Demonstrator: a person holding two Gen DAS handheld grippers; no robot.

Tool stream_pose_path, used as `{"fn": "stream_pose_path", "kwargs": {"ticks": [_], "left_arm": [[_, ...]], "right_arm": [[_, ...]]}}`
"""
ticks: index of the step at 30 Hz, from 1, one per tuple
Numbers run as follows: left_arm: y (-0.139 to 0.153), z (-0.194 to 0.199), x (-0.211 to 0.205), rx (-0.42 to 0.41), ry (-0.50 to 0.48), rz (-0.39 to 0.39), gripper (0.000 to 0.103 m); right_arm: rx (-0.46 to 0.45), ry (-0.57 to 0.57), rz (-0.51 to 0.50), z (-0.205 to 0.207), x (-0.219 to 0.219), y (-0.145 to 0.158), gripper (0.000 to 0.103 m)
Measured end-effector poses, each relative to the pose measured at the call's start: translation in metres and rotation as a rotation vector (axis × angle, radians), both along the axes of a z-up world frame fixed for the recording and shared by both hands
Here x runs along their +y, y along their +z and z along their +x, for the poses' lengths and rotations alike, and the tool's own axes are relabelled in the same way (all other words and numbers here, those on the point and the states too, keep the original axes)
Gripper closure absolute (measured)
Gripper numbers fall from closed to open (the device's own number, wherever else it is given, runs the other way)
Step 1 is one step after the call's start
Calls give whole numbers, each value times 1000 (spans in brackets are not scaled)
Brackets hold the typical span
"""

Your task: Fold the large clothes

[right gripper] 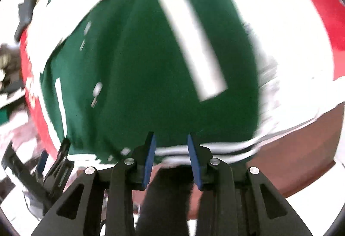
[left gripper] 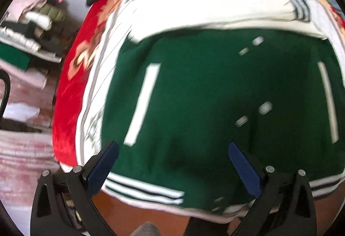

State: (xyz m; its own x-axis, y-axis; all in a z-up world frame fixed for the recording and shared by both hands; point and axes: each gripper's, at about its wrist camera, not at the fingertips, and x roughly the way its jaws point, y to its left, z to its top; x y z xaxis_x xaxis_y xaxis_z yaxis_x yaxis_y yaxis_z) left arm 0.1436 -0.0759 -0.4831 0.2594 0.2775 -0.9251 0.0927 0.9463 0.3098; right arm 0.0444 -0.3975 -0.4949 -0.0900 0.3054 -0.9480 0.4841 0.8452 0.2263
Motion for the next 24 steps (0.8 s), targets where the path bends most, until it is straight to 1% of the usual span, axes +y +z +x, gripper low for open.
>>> {"fn": "stream_pose_path", "kwargs": {"ticks": [1, 3, 5, 6, 7, 8, 11, 13, 14, 15, 16, 17, 18, 19, 21, 22, 23, 24], "left_arm": [[1, 7, -12, -12, -6, 3, 0], [-1, 23, -32, -27, -14, 19, 0], [-9, 40, -53, -42, -16, 50, 0], [-17, 50, -64, -42, -14, 69, 0], [-22, 56, -71, -38, -11, 83, 0], [-30, 62, -78, -31, -5, 100, 0], [-56, 76, -98, -4, 6, 176, 0], [-75, 81, -107, 27, 22, 234, 0], [-82, 82, -109, 48, 34, 249, 0], [-90, 82, -109, 70, 51, 264, 0], [-94, 81, -108, 79, 65, 272, 0], [-97, 81, -108, 84, 81, 278, 0], [-98, 80, -107, 84, 100, 282, 0], [-98, 81, -106, 86, 113, 284, 0], [-100, 82, -107, 94, 131, 295, 0], [-102, 83, -106, 99, 139, 299, 0], [-103, 84, -105, 103, 149, 298, 0], [-104, 85, -104, 106, 161, 295, 0]], "right_arm": [[-16, -8, -16, -1, -9, 4, 71], [-64, -11, -55, 27, -50, 18, 71], [-106, 18, -92, 60, -82, 23, 71], [-119, 35, -104, 75, -85, 24, 71], [-131, 53, -114, 92, -78, 20, 71], [-144, 92, -115, 116, -83, 14, 71], [-166, 184, -99, 163, -89, -6, 71], [-139, 298, -71, 199, -86, -32, 71], [-133, 324, -63, 211, -43, -55, 71], [-127, 359, -50, 220, -44, -66, 75], [-134, 352, -26, 224, -50, -71, 84], [-142, 323, 8, 228, -51, -77, 84], [-148, 248, 60, 227, -68, -79, 87], [-148, 179, 98, 223, -87, -82, 88], [-145, 77, 172, 214, -114, -89, 88], [-126, 6, 212, 206, -132, -98, 89], [-102, -53, 248, 199, -146, -108, 93], [-79, -103, 279, 192, -150, -121, 98]]}}
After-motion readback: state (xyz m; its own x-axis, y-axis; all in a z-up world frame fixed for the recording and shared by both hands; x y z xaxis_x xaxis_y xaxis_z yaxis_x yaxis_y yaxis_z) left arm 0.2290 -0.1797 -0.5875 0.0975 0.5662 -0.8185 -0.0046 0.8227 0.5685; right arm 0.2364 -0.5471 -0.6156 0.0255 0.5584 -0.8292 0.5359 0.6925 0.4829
